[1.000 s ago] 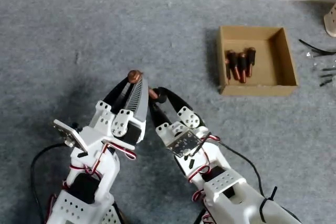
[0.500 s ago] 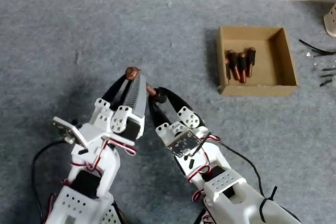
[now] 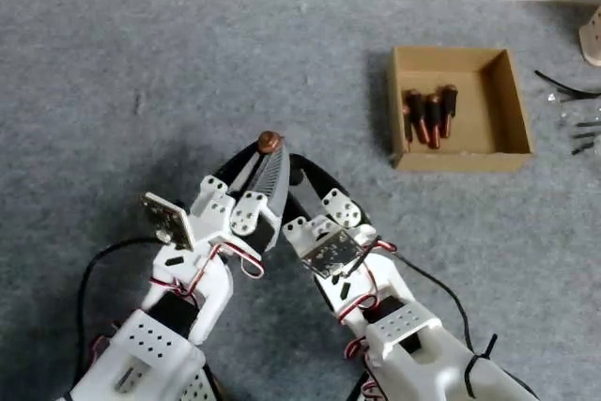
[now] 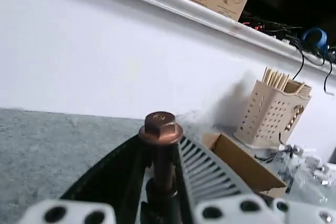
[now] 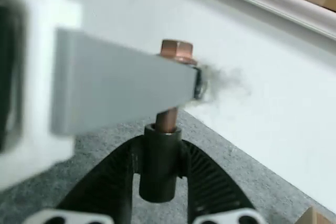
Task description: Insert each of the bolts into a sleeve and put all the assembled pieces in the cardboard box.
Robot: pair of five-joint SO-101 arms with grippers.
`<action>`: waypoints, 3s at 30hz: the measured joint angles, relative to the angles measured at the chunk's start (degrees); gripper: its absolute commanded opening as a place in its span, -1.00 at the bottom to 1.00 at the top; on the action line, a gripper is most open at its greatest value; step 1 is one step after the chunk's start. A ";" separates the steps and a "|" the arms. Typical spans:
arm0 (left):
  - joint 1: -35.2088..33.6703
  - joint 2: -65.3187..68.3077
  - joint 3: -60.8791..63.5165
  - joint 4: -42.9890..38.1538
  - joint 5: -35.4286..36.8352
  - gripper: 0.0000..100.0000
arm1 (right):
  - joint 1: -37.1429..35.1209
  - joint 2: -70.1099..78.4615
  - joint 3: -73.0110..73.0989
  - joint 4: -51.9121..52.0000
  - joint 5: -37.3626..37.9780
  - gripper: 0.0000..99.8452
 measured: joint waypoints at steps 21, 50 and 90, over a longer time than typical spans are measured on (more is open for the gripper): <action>-3.60 0.70 -0.18 14.33 6.51 -0.22 | 1.76 -0.09 0.00 0.00 0.18 -0.99; -12.57 0.79 -0.97 18.73 9.05 -1.00 | 6.24 -0.09 0.00 0.00 0.18 -0.99; -9.41 0.79 -2.02 30.59 -18.64 -0.99 | 28.48 0.00 -17.41 43.34 -8.70 -0.99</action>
